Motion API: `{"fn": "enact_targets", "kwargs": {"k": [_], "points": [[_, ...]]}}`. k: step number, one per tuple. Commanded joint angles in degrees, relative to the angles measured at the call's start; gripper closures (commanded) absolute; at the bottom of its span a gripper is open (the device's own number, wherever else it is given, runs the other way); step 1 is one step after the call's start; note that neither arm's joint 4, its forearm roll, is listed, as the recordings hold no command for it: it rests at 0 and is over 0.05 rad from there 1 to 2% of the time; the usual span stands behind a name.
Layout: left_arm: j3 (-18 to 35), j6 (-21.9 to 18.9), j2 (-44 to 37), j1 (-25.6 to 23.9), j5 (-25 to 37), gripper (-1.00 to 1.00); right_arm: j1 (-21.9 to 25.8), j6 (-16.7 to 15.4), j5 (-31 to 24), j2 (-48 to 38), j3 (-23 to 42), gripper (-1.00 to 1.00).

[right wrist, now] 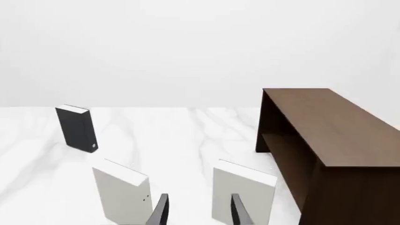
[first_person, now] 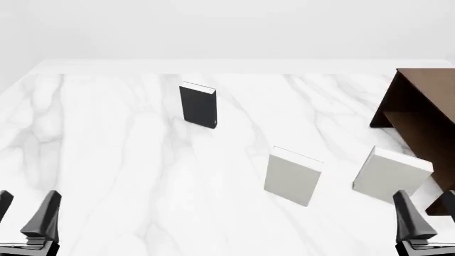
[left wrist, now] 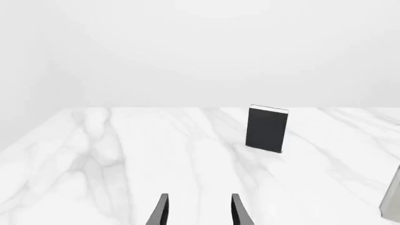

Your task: Pick up the book on the left and place it on top of the shelf.

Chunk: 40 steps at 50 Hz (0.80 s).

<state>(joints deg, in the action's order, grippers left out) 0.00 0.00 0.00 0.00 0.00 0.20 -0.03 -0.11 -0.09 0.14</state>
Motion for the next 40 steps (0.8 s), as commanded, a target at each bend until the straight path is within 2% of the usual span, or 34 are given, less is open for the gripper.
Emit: {"fn": "enact_targets", "kwargs": {"k": [1, 6, 12, 23, 27, 32, 36, 38, 39, 40], "points": [[0.0, 0.0, 0.0, 0.0, 0.0, -1.00, 0.5, 0.1, -0.1, -0.5, 0.4, -1.00], [0.0, 0.0, 0.0, 0.0, 0.0, -1.00, 0.7, 0.7, -0.4, -0.7, 1.5, -1.00], [0.0, 0.0, 0.0, 0.0, 0.0, -1.00, 2.5, 1.7, -4.1, 0.1, 5.1, -1.00], [0.0, 0.0, 0.0, 0.0, 0.0, -1.00, 6.5, -1.8, -12.3, 0.0, 15.7, -1.00], [0.0, 0.0, 0.0, 0.0, 0.0, -1.00, 7.0, -2.4, -11.2, -3.0, 17.2, -1.00], [0.0, 0.0, 0.0, 0.0, 0.0, -1.00, 8.3, -4.8, -9.2, -8.0, 20.2, -1.00], [0.0, 0.0, 0.0, 0.0, 0.0, -1.00, 11.5, -8.3, -7.3, -13.3, 22.6, -1.00], [0.0, 0.0, 0.0, 0.0, 0.0, -1.00, 11.8, -7.6, -6.7, -15.6, 24.3, -1.00], [0.0, 0.0, 0.0, 0.0, 0.0, -1.00, 12.7, -8.9, -6.1, -16.6, 25.0, -1.00], [0.0, 0.0, 0.0, 0.0, 0.0, -1.00, 12.7, -9.0, -5.9, -17.4, 25.6, -1.00]]}}
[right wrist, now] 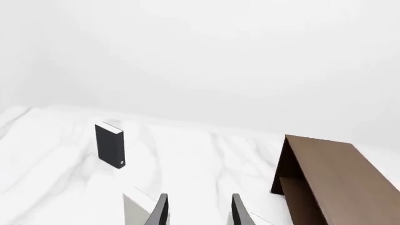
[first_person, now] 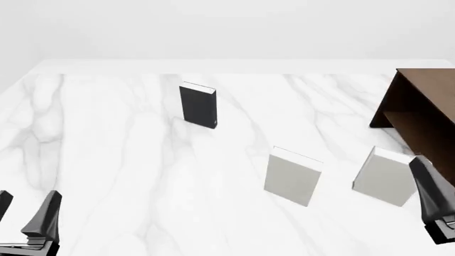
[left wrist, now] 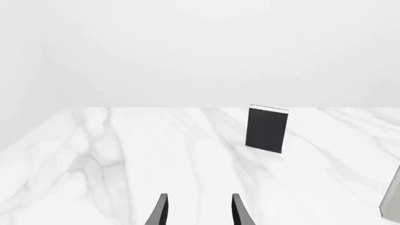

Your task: Pick up the book on the left and place it on top of the shelf.

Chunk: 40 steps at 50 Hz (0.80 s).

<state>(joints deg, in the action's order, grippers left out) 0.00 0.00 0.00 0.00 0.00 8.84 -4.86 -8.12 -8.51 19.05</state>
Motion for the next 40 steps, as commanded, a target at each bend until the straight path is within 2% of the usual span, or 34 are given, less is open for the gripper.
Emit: {"fn": "enact_targets", "kwargs": {"k": [1, 6, 18, 20, 27, 40], "points": [[0.0, 0.0, 0.0, 0.0, 0.0, -1.00, 4.5, -4.2, 2.3, -9.6, 7.2, -1.00], [0.0, 0.0, 0.0, 0.0, 0.0, -1.00, 5.6, -6.2, 3.8, -12.6, 9.5, -1.00], [0.0, 0.0, 0.0, 0.0, 0.0, -1.00, 7.7, -7.5, 3.1, -18.2, 13.4, -1.00], [0.0, 0.0, 0.0, 0.0, 0.0, -1.00, 8.7, -9.5, 3.2, -19.5, 14.2, -1.00], [0.0, 0.0, 0.0, 0.0, 0.0, -1.00, 9.6, -11.5, 3.9, -24.3, 18.6, -1.00], [0.0, 0.0, 0.0, 0.0, 0.0, -1.00, 10.5, -12.6, 6.3, -34.1, 22.8, -1.00]]}}
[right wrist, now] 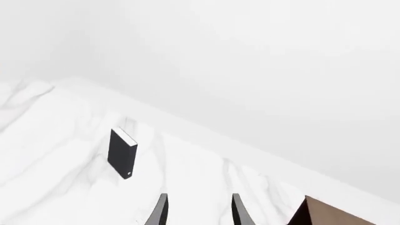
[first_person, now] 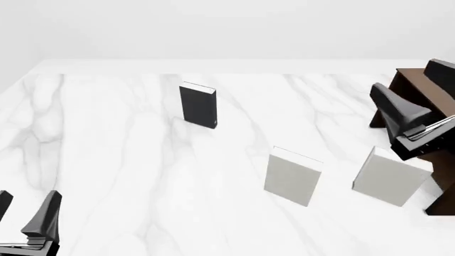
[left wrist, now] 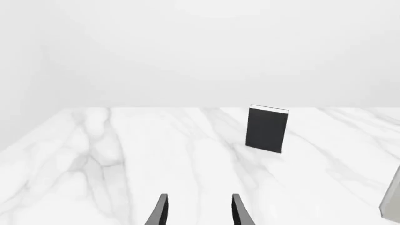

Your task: Pick up the book on the left and place it on top of the shelf.

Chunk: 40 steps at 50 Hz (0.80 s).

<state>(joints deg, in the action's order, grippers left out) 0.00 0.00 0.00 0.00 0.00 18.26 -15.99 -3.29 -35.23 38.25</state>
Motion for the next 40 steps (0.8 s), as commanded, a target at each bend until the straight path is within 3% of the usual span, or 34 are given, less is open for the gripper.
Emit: {"fn": "enact_targets", "kwargs": {"k": [1, 40], "points": [[0.0, 0.0, 0.0, 0.0, 0.0, -1.00, 1.2, -2.6, 1.9, -8.7, 3.4, -1.00], [0.0, 0.0, 0.0, 0.0, 0.0, -1.00, 5.4, -2.9, 6.8, -26.8, 9.5, -1.00]]}}
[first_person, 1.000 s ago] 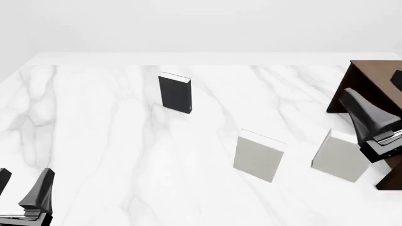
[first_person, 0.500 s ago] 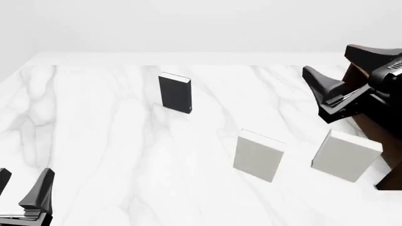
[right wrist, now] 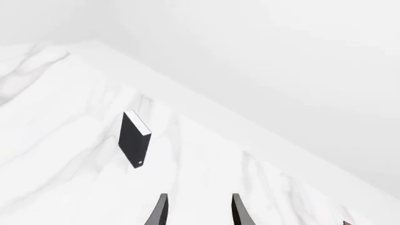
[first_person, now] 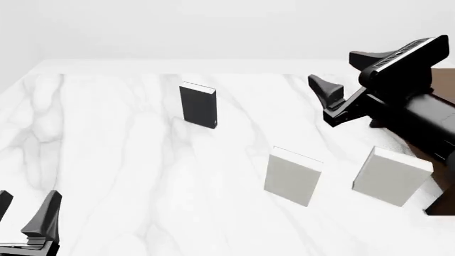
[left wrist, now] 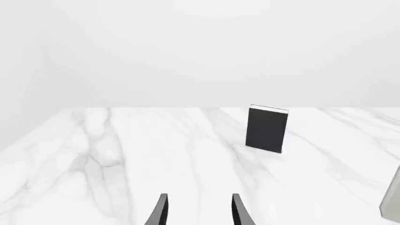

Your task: Pick up the book on the left and place it on top of the shelf.

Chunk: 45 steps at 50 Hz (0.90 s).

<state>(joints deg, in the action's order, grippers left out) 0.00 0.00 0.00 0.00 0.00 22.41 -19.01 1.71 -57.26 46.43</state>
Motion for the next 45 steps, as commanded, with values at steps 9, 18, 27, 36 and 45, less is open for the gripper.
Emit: {"fn": "enact_targets", "kwargs": {"k": [9, 18, 27, 36, 45], "points": [[0.0, 0.0, 0.0, 0.0, 0.0, -1.00, 2.3, 0.3, 4.0, -8.6, 2.3, -1.00], [0.0, 0.0, 0.0, 0.0, 0.0, -1.00, 2.2, 0.9, 6.4, -12.0, 3.4, -1.00], [0.0, 0.0, 0.0, 0.0, 0.0, -1.00, 3.1, 1.5, 7.5, -15.4, 5.2, -1.00], [0.0, 0.0, 0.0, 0.0, 0.0, -1.00, 3.9, 1.9, 8.5, -18.3, 6.3, -1.00], [0.0, 0.0, 0.0, 0.0, 0.0, -1.00, 4.3, 2.7, 10.2, -21.3, 6.6, -1.00]]}}
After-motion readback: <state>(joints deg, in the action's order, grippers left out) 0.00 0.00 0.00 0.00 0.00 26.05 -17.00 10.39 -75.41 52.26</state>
